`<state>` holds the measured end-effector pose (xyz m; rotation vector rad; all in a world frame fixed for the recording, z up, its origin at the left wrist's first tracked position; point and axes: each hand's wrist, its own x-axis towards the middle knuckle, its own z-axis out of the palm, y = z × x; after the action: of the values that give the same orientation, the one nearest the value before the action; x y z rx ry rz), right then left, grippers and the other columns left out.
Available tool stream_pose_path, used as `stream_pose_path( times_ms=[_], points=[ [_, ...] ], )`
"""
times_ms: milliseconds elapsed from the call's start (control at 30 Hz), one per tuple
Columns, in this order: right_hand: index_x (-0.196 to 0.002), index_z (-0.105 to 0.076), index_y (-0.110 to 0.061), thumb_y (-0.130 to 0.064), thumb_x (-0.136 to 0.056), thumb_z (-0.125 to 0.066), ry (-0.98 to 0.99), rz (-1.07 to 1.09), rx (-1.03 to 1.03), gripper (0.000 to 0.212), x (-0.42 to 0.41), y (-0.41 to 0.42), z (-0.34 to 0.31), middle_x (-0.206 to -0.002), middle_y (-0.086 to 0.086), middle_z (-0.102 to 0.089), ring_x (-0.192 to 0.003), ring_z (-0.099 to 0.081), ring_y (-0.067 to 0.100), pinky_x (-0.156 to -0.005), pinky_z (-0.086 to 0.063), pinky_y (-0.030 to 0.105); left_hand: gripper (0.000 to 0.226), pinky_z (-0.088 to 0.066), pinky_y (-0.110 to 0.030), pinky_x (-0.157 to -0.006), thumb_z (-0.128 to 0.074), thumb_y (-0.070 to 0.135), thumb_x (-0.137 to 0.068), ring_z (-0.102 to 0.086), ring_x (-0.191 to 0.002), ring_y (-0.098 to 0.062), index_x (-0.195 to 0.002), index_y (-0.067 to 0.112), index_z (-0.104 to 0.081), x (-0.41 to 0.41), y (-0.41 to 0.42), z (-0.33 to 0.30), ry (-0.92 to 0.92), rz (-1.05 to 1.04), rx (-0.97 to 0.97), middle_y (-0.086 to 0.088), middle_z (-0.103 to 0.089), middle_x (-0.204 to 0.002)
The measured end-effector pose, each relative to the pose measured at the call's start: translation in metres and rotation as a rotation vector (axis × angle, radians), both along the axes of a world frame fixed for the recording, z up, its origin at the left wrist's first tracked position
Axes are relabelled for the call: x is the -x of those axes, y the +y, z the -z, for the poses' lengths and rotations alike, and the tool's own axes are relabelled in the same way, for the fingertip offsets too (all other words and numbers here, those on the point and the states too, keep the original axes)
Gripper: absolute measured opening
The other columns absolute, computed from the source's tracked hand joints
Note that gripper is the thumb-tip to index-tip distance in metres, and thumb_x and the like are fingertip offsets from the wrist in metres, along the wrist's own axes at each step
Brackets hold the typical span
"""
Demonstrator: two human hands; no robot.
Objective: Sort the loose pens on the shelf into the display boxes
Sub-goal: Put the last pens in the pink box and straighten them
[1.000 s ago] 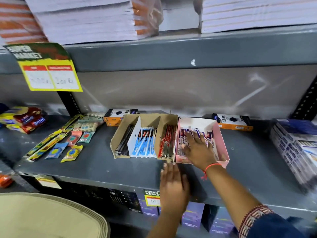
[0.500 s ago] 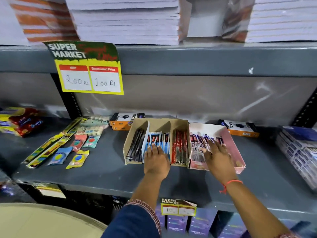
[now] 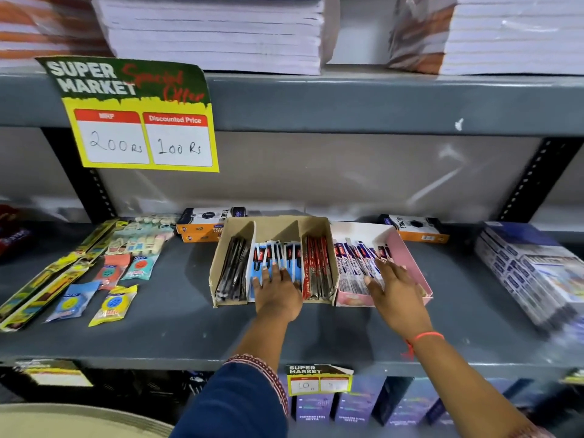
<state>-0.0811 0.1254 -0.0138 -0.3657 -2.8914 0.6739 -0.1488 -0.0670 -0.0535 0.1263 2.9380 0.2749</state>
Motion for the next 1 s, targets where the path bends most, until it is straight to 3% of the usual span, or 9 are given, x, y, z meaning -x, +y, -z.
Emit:
stream_pose_path(
  times_ms=[167,367,567,867,1000],
  points=[
    [-0.144,-0.036,-0.016,-0.031,-0.096,-0.044,-0.011,-0.035,-0.029,0.050,-0.008,-0.002,0.001,-0.152,0.007,-0.036,-0.143,-0.024,0.028,-0.116,-0.024,0.049,0.059,0.001,-0.049,-0.116,-0.027,0.022,-0.099,0.006,-0.145,-0.029,-0.148,0.011,0.004,0.003,-0.002,0.001,0.031,0.085,-0.025,-0.010,0.007,-0.159],
    [-0.145,-0.035,-0.016,-0.030,-0.096,-0.044,-0.003,-0.028,-0.072,0.051,-0.020,-0.003,-0.002,-0.153,0.007,-0.035,-0.143,-0.025,0.027,-0.118,-0.020,0.038,0.059,0.002,-0.046,-0.117,-0.028,0.023,-0.100,-0.001,-0.145,-0.030,-0.145,-0.002,0.000,0.005,-0.005,0.002,0.068,0.053,-0.042,-0.020,-0.002,-0.157],
    [-0.145,-0.033,-0.017,-0.031,-0.096,-0.041,-0.010,-0.047,-0.124,0.051,-0.031,-0.008,-0.003,-0.154,0.006,-0.033,-0.144,-0.023,0.027,-0.117,-0.022,0.040,0.061,-0.003,-0.041,-0.117,-0.036,0.016,-0.098,-0.002,-0.145,-0.029,-0.146,-0.001,-0.004,0.004,-0.012,0.002,0.128,0.149,-0.067,-0.020,-0.004,-0.157],
    [-0.152,-0.002,-0.018,-0.043,-0.098,-0.027,0.035,-0.105,-0.306,0.064,-0.030,-0.025,-0.011,-0.162,0.007,0.000,-0.149,0.004,0.027,-0.120,-0.004,0.045,0.065,0.002,-0.034,-0.117,-0.036,0.009,-0.096,0.004,-0.145,-0.025,-0.146,0.002,0.004,-0.034,-0.018,-0.029,0.337,0.141,-0.091,-0.016,0.006,-0.157],
    [-0.151,0.002,-0.016,-0.044,-0.097,-0.028,0.167,-0.140,-0.349,0.068,-0.039,-0.026,-0.027,-0.161,0.009,0.006,-0.148,0.006,0.029,-0.120,0.000,0.045,0.059,0.009,-0.031,-0.113,-0.026,0.023,-0.100,0.007,-0.145,-0.023,-0.146,0.004,0.005,-0.066,-0.012,-0.054,0.475,0.131,-0.113,-0.014,0.007,-0.158]
  ],
)
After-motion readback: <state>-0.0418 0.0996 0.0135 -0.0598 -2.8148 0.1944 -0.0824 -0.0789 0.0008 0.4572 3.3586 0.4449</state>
